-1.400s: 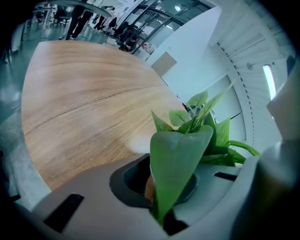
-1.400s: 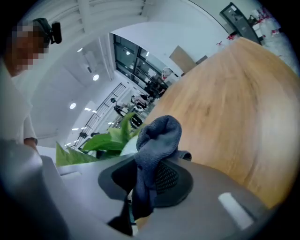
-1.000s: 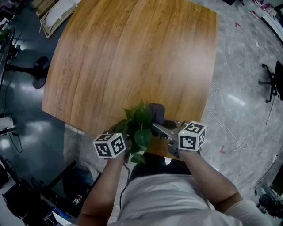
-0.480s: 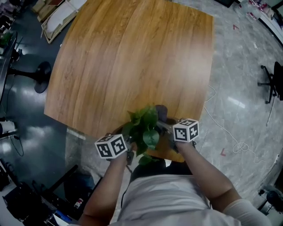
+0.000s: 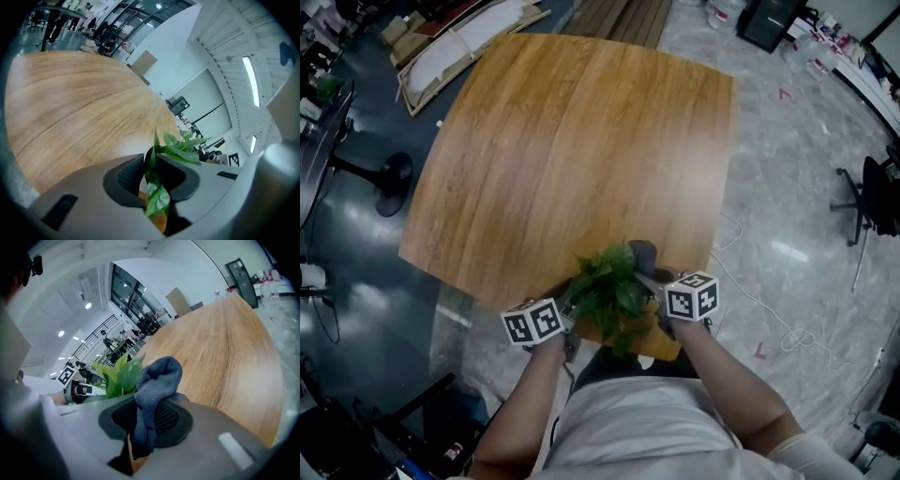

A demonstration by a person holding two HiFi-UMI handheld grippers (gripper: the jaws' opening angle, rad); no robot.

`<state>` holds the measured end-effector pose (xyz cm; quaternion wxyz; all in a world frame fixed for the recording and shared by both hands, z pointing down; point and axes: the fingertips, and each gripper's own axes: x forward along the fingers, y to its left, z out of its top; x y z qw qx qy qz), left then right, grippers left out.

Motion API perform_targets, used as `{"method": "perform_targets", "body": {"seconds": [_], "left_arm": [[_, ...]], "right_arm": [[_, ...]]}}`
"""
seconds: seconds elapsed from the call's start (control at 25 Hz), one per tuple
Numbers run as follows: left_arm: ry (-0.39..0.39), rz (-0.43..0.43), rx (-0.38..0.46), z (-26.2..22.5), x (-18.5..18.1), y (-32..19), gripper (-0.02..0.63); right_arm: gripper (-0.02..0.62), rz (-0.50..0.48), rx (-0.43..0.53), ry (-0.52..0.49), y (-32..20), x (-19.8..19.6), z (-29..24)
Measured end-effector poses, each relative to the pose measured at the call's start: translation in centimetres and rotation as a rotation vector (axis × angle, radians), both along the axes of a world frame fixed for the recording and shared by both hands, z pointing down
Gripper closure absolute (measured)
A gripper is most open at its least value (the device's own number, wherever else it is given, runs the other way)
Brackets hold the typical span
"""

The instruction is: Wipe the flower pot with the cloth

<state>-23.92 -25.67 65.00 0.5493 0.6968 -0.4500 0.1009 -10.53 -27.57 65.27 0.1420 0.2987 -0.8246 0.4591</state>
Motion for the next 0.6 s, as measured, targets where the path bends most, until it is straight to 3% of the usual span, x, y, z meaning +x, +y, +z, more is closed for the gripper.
{"method": "perform_targets", "body": {"seconds": [0.2, 0.6], "left_arm": [[-0.026, -0.001, 0.087, -4.2, 0.2, -0.1, 0.540], [-0.076, 0.048, 0.408, -19.4, 1.7, -1.8, 0.541]], "right_arm": [[0.531, -0.020, 0.116, 0.023, 0.5, 1.4, -5.1], [0.532, -0.051, 0.450, -0.009, 0.6, 1.1, -20.9]]}}
